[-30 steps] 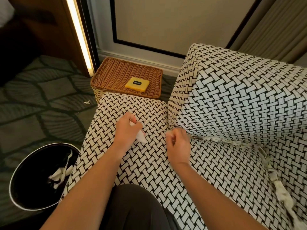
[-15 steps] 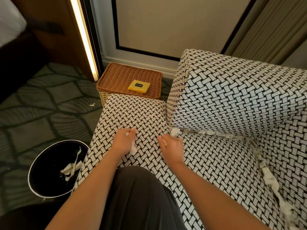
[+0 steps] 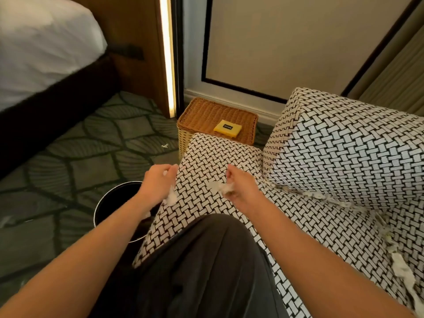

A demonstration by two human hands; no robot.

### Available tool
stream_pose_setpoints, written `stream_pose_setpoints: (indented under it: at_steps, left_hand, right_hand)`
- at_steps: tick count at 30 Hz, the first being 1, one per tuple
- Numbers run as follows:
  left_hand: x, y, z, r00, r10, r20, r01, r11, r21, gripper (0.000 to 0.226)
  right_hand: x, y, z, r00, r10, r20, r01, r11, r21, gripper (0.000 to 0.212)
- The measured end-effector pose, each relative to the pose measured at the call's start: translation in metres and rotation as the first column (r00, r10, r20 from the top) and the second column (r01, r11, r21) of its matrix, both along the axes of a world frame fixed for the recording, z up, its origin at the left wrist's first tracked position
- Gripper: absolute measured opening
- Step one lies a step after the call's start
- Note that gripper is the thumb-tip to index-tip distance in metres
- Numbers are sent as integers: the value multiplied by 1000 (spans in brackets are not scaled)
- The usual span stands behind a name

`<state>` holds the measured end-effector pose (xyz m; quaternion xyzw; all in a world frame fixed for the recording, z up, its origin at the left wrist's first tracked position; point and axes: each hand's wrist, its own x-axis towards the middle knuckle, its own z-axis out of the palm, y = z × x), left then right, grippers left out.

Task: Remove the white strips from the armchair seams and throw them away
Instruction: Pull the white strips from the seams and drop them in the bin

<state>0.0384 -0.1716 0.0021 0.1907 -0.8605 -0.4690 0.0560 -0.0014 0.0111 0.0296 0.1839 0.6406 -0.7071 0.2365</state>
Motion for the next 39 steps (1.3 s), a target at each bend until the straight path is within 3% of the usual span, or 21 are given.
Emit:
stream_pose_setpoints:
  at_steps: [5,10,14,20,22,26,29,33,39]
  left_hand:
    - [18,-44,4,999,22,-42,-22,1000,-5,42]
    - [29,-86,-26,976,213,46,-217,970,111,31]
    - [30,-120,-62,917,374,137,-394,901,179,35]
    - [21,-153,-96,864,442,242,-480,868,129,24]
    - [15,-162,-108,863,426,272,-474,870,139,24]
    - [9,-169,-127,887,330,324,-397,902,168,26]
    - [8,-169,-133,898,262,354,-340,924,177,28]
    - [11,-160,-126,922,186,340,-262,946,193,25]
    - [16,-123,-86,977,114,180,-141,979,146,19]
  right_hand:
    - [4,-65,18,980,185,78,-180,981,-70,17]
    - [12,-131,2,963,235,135,-217,967,-134,17]
    - [13,-178,-30,944,261,202,-256,965,-51,14]
    - [6,-233,-81,928,260,266,-301,946,124,14]
    - [2,-245,-96,921,256,295,-309,939,151,12]
    - [-5,-258,-126,899,331,286,-399,889,226,38]
    - [-11,-252,-144,887,366,281,-441,852,283,42]
    - [-12,-228,-117,869,428,250,-492,806,329,26]
    - [-11,-172,-52,803,591,77,-551,688,472,29]
